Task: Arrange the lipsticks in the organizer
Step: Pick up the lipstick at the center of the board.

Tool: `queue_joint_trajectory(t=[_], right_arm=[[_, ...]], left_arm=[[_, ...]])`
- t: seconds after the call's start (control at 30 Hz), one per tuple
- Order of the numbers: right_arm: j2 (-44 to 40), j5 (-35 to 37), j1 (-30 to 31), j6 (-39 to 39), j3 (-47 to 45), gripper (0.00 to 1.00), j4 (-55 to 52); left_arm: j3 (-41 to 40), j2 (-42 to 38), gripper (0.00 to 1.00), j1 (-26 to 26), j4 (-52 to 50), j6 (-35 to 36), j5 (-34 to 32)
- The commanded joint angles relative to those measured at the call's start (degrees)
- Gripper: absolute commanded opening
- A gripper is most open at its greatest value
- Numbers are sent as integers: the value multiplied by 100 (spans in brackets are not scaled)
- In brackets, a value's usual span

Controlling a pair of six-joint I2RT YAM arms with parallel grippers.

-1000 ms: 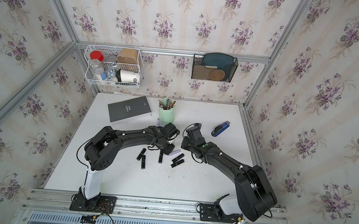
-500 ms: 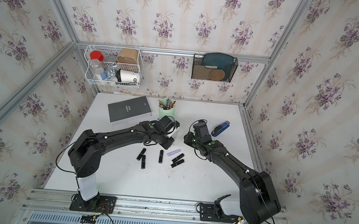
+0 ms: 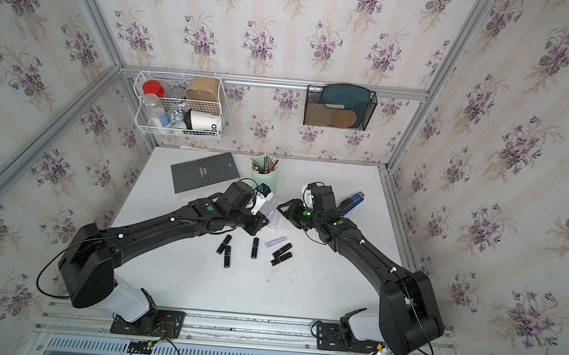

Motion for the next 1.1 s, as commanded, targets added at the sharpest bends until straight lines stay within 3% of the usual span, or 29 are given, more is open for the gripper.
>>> queue_joint_trajectory(t=[0.0, 0.27, 0.57, 0.63, 0.7, 0.8, 0.93, 1.07], right_arm=[[102, -256, 134, 115, 135, 42, 296], [315, -270, 233, 255, 131, 36, 458], [544, -300, 273, 468, 193, 20, 700], [578, -202, 273, 483, 243, 18, 721], [642, -38, 268, 458, 334, 17, 728], [777, 344, 260, 416, 495, 16, 866], [999, 1175, 272, 210, 708, 14, 1299], [1286, 3024, 830, -780, 1033, 13, 1547]], left_arm=[[14, -11, 7, 12, 261, -52, 132], [24, -61, 7, 40, 287, -65, 148], [28, -73, 8, 77, 363, -154, 110], [47, -83, 15, 93, 335, -229, 61], [109, -143, 31, 138, 184, -319, 12], [136, -423, 45, 334, -142, -402, 8], [-163, -1213, 54, 878, -311, -702, 58], [-612, -1782, 55, 1765, -264, -1175, -43]])
